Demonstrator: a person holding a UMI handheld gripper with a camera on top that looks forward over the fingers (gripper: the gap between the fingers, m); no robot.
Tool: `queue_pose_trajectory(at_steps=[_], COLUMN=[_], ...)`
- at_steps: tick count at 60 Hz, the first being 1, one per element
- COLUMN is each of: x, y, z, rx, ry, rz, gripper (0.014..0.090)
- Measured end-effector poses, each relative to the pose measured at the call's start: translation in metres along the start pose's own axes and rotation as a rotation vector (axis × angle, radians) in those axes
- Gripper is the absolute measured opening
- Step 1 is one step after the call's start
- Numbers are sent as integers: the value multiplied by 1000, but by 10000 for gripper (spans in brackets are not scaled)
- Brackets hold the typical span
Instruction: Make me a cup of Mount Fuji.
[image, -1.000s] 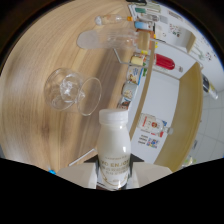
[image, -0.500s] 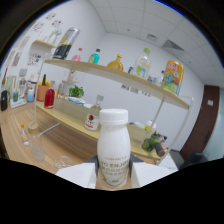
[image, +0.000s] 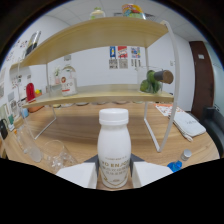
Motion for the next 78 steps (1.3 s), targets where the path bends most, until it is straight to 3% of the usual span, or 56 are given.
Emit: queue_pose_trajectory(at_steps=[12, 20, 25, 29, 30, 50, 78], x=[-1, -1, -2, 2, 3, -35, -141], y=[9, 15, 16, 13, 12, -21, -18], z=[-12, -16, -22, -31, -34, -107, -134], rx=[4, -39, -88, -110, -114, -185, -246], ry=[-1, 5, 5, 39, 50, 133, 92], rz=[-11, -19, -4, -5, -6, -30, -50], gripper=[500, 516, 647, 842, 860, 850, 858])
